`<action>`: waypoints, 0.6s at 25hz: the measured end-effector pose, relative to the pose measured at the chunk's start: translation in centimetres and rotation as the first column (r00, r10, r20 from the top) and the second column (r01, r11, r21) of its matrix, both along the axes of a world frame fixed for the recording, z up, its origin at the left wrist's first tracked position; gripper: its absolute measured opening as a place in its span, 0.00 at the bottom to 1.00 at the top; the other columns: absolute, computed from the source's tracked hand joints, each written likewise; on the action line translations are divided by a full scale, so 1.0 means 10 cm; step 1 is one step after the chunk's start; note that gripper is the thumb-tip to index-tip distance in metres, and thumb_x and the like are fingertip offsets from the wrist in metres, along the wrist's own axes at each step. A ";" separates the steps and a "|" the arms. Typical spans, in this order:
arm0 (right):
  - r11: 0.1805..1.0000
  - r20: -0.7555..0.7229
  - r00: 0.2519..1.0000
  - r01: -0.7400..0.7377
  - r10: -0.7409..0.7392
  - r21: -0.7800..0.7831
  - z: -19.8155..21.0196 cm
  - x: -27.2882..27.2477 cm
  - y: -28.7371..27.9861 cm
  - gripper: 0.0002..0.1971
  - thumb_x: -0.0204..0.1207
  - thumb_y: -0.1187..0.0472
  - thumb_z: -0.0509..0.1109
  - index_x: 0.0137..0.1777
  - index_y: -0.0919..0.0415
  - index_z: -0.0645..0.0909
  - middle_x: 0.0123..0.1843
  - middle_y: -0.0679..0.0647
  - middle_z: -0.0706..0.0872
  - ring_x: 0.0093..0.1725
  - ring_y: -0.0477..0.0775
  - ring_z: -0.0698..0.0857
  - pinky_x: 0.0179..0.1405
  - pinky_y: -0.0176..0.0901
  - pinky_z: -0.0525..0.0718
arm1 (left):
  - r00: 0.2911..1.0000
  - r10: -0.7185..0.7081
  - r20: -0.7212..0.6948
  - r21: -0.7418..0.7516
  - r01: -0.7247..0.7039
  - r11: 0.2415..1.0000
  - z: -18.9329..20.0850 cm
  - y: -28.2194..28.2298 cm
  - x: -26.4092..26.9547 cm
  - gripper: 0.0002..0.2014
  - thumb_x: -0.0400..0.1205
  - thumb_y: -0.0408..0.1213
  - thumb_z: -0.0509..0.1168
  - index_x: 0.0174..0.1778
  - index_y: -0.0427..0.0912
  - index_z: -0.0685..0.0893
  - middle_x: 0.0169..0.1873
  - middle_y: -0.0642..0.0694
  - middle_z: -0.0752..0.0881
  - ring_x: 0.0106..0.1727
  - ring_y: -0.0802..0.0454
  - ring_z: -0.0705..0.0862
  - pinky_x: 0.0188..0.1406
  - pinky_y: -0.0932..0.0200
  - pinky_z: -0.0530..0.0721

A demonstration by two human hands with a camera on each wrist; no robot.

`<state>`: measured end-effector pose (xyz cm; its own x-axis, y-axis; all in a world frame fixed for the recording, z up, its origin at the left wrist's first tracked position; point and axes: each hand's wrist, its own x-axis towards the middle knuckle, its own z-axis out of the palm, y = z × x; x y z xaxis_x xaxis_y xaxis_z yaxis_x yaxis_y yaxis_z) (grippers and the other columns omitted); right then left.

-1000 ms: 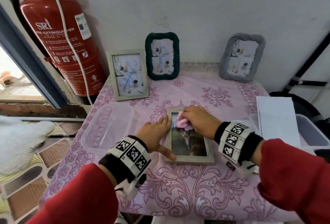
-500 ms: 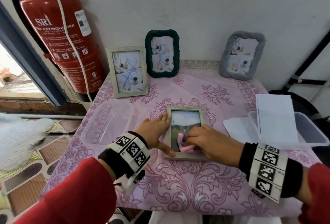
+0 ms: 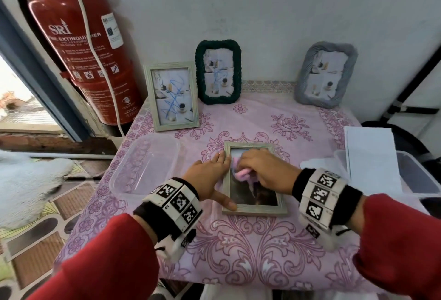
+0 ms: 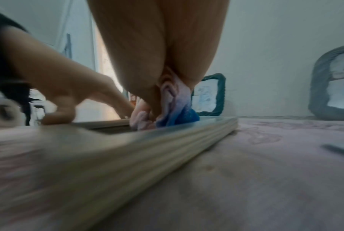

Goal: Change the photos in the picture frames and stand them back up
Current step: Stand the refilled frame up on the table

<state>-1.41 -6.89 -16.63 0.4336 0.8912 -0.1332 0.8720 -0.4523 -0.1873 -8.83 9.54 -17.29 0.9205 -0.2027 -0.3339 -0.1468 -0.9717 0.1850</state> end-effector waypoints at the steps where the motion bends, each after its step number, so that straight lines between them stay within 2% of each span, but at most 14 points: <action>1: 1.000 -0.006 1.000 -0.031 0.031 0.008 -0.05 -0.10 -0.03 0.10 0.67 0.71 0.65 0.45 0.61 0.83 0.50 0.52 0.84 0.53 0.53 0.79 0.56 0.50 0.73 | 1.000 0.001 -0.002 0.004 -0.001 1.000 0.00 -0.01 0.00 0.59 0.67 0.61 0.73 0.82 0.39 0.44 0.83 0.40 0.43 0.84 0.49 0.49 0.79 0.42 0.59; 4: 0.990 0.005 0.992 -0.124 0.124 0.061 -0.11 -0.34 -0.24 0.08 0.77 0.63 0.61 0.48 0.55 0.81 0.50 0.47 0.84 0.55 0.49 0.78 0.56 0.42 0.69 | 1.000 -0.008 -0.004 0.035 0.008 0.999 0.01 0.00 0.00 0.59 0.67 0.61 0.72 0.82 0.39 0.43 0.83 0.41 0.43 0.84 0.50 0.48 0.79 0.43 0.59; 6: 0.990 0.052 0.990 -0.131 0.129 0.043 -0.06 -0.34 -0.41 0.10 0.77 0.63 0.57 0.50 0.54 0.80 0.51 0.46 0.84 0.55 0.48 0.78 0.52 0.35 0.60 | 1.000 -0.017 -0.012 0.041 0.018 0.999 0.02 0.00 0.01 0.59 0.67 0.62 0.72 0.82 0.39 0.43 0.83 0.41 0.43 0.84 0.50 0.47 0.79 0.42 0.59; 8: 0.994 0.118 0.987 -0.104 0.106 -0.024 0.01 -0.26 -0.47 0.11 0.76 0.65 0.57 0.51 0.53 0.79 0.52 0.45 0.84 0.56 0.48 0.77 0.51 0.35 0.58 | 1.000 -0.018 -0.020 0.046 0.019 0.999 0.02 0.00 0.01 0.59 0.67 0.62 0.72 0.82 0.39 0.43 0.83 0.41 0.42 0.84 0.50 0.47 0.80 0.41 0.58; 11: 0.995 0.188 0.980 -0.047 0.063 -0.089 0.07 -0.09 -0.39 0.12 0.74 0.66 0.56 0.49 0.52 0.78 0.51 0.46 0.83 0.55 0.50 0.76 0.55 0.41 0.64 | 1.000 -0.016 -0.025 0.035 0.017 0.999 0.02 0.01 0.01 0.59 0.67 0.62 0.71 0.82 0.38 0.43 0.83 0.40 0.42 0.84 0.49 0.46 0.80 0.42 0.58; 13: 0.998 0.178 0.984 0.024 -0.014 -0.055 0.08 0.03 -0.29 0.12 0.71 0.69 0.57 0.45 0.56 0.81 0.47 0.49 0.84 0.52 0.52 0.77 0.53 0.41 0.63 | 1.000 -0.020 -0.023 0.032 0.020 0.999 0.02 0.00 0.01 0.59 0.67 0.61 0.72 0.82 0.38 0.44 0.83 0.40 0.43 0.84 0.49 0.47 0.79 0.43 0.59; 15: 0.997 0.085 0.994 0.075 -0.074 -0.006 0.05 0.14 -0.19 0.11 0.65 0.75 0.60 0.40 0.65 0.82 0.43 0.57 0.86 0.47 0.56 0.82 0.47 0.41 0.66 | 1.000 -0.028 -0.010 0.042 0.028 0.999 0.04 -0.01 0.02 0.59 0.67 0.62 0.72 0.82 0.37 0.44 0.83 0.39 0.45 0.84 0.48 0.49 0.79 0.43 0.61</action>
<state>0.03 -8.84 -16.16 0.5090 0.8548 -0.1013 0.8482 -0.5181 -0.1101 -8.68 9.40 -16.92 0.9115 -0.2140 -0.3513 -0.1725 -0.9742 0.1456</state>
